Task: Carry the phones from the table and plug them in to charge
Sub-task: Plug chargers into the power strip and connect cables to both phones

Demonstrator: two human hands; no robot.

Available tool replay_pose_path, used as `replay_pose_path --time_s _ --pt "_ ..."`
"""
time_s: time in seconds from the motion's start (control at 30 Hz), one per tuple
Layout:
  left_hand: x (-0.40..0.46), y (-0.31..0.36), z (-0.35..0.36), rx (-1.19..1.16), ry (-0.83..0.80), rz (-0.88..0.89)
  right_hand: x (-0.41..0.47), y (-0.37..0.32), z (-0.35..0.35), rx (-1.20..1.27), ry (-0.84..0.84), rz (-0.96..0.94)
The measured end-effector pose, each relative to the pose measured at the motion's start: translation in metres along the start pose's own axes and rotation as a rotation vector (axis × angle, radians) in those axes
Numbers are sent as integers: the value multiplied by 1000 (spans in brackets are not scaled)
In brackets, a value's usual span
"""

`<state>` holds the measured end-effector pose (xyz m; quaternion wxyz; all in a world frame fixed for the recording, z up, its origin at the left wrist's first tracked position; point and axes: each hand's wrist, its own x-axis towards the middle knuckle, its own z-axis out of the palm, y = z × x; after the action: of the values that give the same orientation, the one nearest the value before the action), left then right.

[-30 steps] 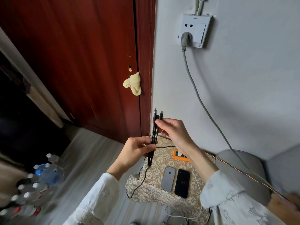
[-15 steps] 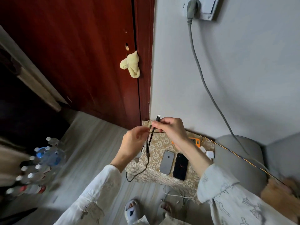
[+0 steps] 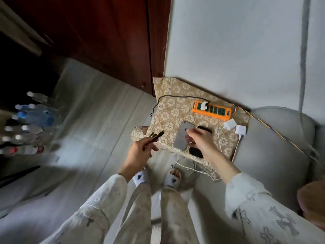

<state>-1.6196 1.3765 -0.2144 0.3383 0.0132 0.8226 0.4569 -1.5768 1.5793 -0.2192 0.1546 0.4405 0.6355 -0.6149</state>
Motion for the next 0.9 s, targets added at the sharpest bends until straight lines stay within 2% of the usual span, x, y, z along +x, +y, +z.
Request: replay_pose_path --time_s 0.1,0.17,0.33,0.47,0.6,0.77,0.83,0.9 --pt "12 -55 13 -44 59 -90 50 49 7 -143 74 135" --pt "25 -88 24 -74 73 -128 83 75 17 -270 92 161" --pt "47 -123 41 -141 80 -186 128 101 40 -569 194 136" --pt "66 -138 55 -118 71 -179 151 109 63 -777 325 225" --pt "75 -141 63 -141 94 -199 153 108 77 -699 414 298" --pt "75 -134 63 -196 117 -248 152 104 73 -589 400 343" --pt "74 -130 61 -221 96 -251 147 97 72 -294 354 385" --pt "71 -125 59 -219 78 -223 138 85 71 59 234 484"
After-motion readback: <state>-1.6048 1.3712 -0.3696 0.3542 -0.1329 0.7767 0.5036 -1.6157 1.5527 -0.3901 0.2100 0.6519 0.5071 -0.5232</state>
